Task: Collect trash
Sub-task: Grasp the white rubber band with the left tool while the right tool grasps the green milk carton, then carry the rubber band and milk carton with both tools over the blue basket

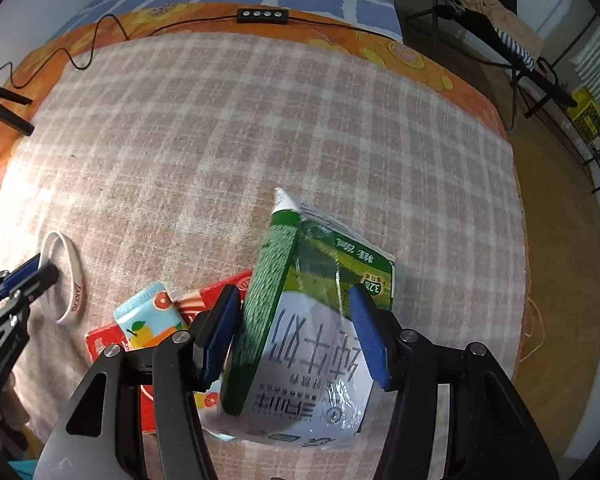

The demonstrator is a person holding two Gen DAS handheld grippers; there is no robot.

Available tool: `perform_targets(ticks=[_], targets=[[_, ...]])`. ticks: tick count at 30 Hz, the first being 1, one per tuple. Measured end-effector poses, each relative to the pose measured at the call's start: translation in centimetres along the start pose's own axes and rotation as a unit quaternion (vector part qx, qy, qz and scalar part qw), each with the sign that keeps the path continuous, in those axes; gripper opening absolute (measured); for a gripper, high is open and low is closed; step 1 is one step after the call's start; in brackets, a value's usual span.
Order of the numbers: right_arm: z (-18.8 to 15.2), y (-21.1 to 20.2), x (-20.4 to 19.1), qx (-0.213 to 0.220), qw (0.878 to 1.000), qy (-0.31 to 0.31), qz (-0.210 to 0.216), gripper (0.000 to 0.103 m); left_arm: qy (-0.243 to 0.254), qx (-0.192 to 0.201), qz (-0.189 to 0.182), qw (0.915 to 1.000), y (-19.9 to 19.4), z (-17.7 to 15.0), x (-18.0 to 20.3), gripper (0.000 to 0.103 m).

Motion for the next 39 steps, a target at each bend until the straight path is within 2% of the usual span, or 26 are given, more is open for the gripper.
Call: perform_targets(ticks=[2, 5, 8, 10, 14, 16, 17, 18, 20, 31, 39], targets=[[-0.3, 0.3, 0.8, -0.004, 1.0, 0.009, 0.008, 0.055, -0.002, 0.002, -0.002, 1.0, 0.1, 0.1, -0.2, 0.005], [-0.9, 0.1, 2.5, 0.003, 0.998, 0.036, 0.046, 0.055, -0.004, 0.003, -0.004, 1.0, 0.2, 0.3, -0.3, 0.004], [-1.5, -0.2, 4.3, 0.006, 0.992, 0.07, 0.103, 0.053, -0.003, 0.003, -0.004, 1.0, 0.1, 0.3, -0.5, 0.004], [-1.9, -0.3, 5.7, 0.008, 0.989, 0.086, 0.117, 0.051, -0.004, 0.003, -0.005, 1.0, 0.1, 0.2, -0.7, 0.003], [-3.0, -0.1, 8.2, 0.006, 0.988, 0.103, 0.116, 0.041, -0.008, 0.003, -0.007, 0.9999, 0.0, 0.2, -1.0, 0.002], [-3.5, 0.3, 9.4, 0.008, 0.988, 0.108, 0.113, 0.035, -0.007, 0.005, -0.005, 1.0, 0.0, 0.2, -1.0, 0.001], [-3.5, 0.5, 9.9, 0.008, 0.988, 0.109, 0.111, 0.028, -0.006, 0.005, -0.005, 1.0, 0.0, 0.2, -1.0, 0.001], [-3.9, 0.5, 10.0, 0.009, 0.988, 0.111, 0.111, 0.027, -0.005, 0.006, -0.005, 1.0, 0.0, 0.3, -0.9, 0.001], [-3.8, 0.5, 10.1, 0.018, 0.987, 0.113, 0.115, 0.027, -0.008, 0.008, -0.006, 0.9999, -0.1, 0.4, -0.9, 0.0], [-4.9, -2.6, 8.4, 0.083, 0.993, 0.049, 0.065, 0.026, -0.005, 0.028, -0.011, 0.9995, -2.3, 0.6, -0.2, 0.0], [-6.9, -5.3, 8.2, 0.103, 0.991, 0.041, 0.073, 0.026, 0.011, 0.044, -0.024, 0.9987, -5.4, -0.8, 1.6, 0.0]])
Point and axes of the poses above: each gripper's, at about its wrist camera, not at the fingertips, and y roughly the way its jaws point, x to its right, z to its top, the point moved 5 cm from there along y, roughly the way its jaws point, and after that the axes turned 4 degrees about -z, right-handed, at the moved point
